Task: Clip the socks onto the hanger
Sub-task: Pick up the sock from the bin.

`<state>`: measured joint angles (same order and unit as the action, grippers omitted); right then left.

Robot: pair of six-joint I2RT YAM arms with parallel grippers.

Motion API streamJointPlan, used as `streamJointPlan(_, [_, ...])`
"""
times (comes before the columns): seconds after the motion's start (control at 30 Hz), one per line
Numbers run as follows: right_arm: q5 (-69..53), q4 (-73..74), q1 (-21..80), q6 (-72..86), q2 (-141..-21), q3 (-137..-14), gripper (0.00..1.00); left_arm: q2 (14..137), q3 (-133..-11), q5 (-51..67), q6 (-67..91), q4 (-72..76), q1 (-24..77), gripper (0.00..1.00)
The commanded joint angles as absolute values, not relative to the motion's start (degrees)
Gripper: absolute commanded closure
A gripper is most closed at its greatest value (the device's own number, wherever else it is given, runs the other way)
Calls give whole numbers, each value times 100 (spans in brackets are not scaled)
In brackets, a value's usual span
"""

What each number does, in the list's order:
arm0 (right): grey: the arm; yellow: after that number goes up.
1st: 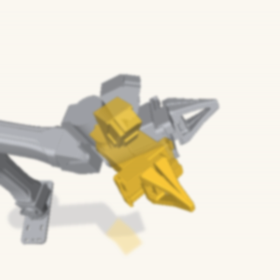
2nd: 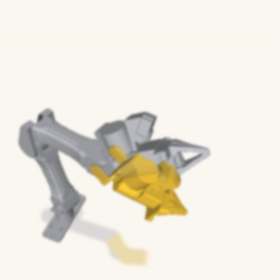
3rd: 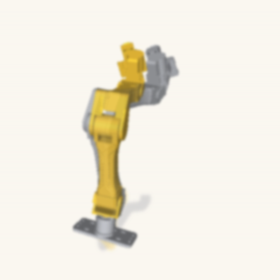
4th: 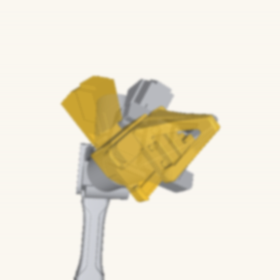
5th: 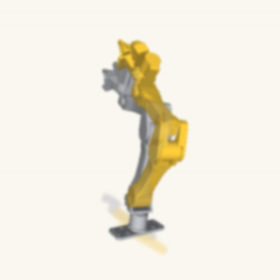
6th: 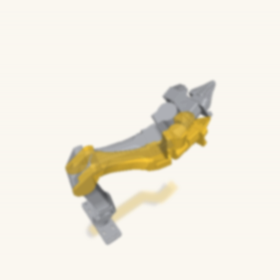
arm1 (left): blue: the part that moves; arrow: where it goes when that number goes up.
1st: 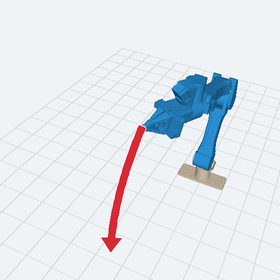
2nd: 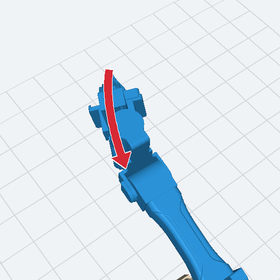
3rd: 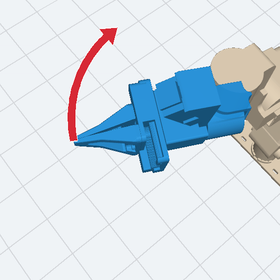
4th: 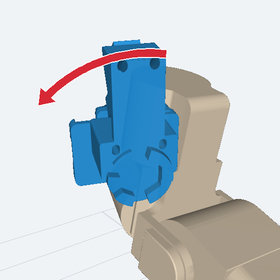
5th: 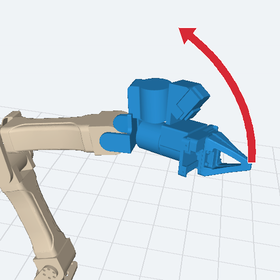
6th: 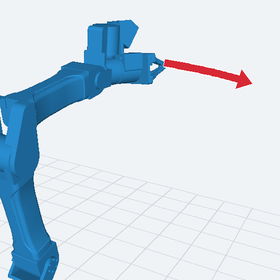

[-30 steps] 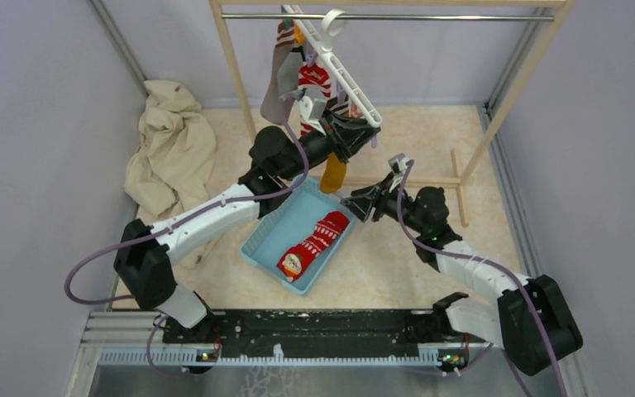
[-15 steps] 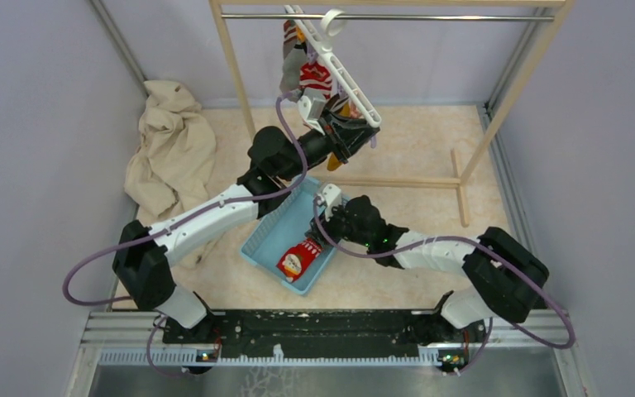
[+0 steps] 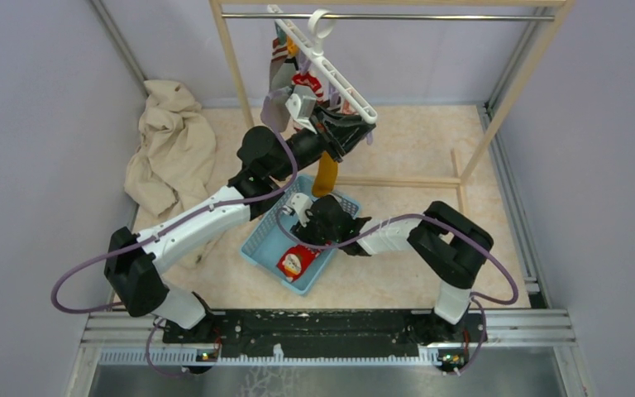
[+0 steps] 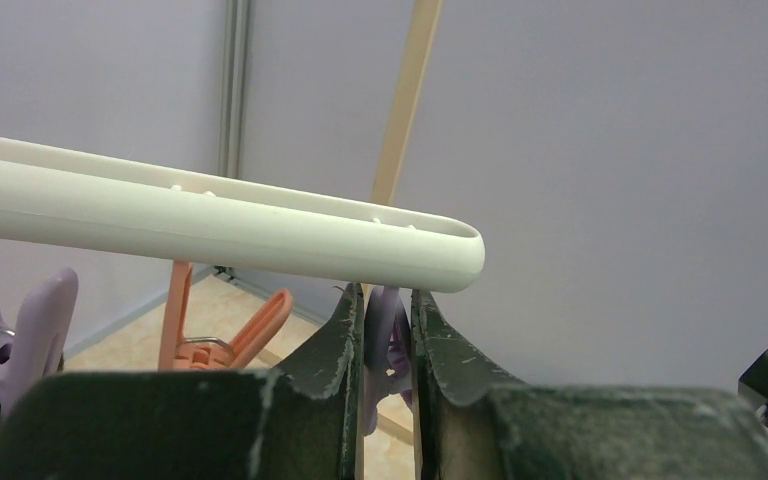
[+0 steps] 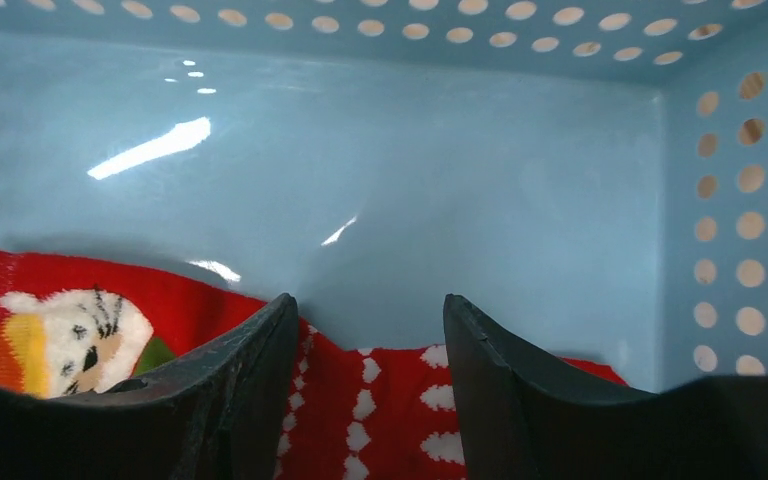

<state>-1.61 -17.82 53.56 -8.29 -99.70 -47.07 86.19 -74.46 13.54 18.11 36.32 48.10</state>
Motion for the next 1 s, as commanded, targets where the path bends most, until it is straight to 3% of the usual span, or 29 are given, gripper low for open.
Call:
streamJointPlan(0.0, [-46,-1493,5494,-1017,-10091,-5176,44,8484,-7487,1328,1682,3558,4773,100])
streamJointPlan(0.43, [-480,-1236,5682,-890,-9436,-5312,44,8555,-7434,1505,1669,3540,4768,100])
streamJointPlan(0.73, [-1392,-600,5915,-1216,-9532,-5374,41,8528,-7397,1526,1625,3472,4764,100])
streamJointPlan(0.97, [-1157,-93,5915,-1458,-9949,-5605,41,8532,-7400,1564,1618,3472,4764,100])
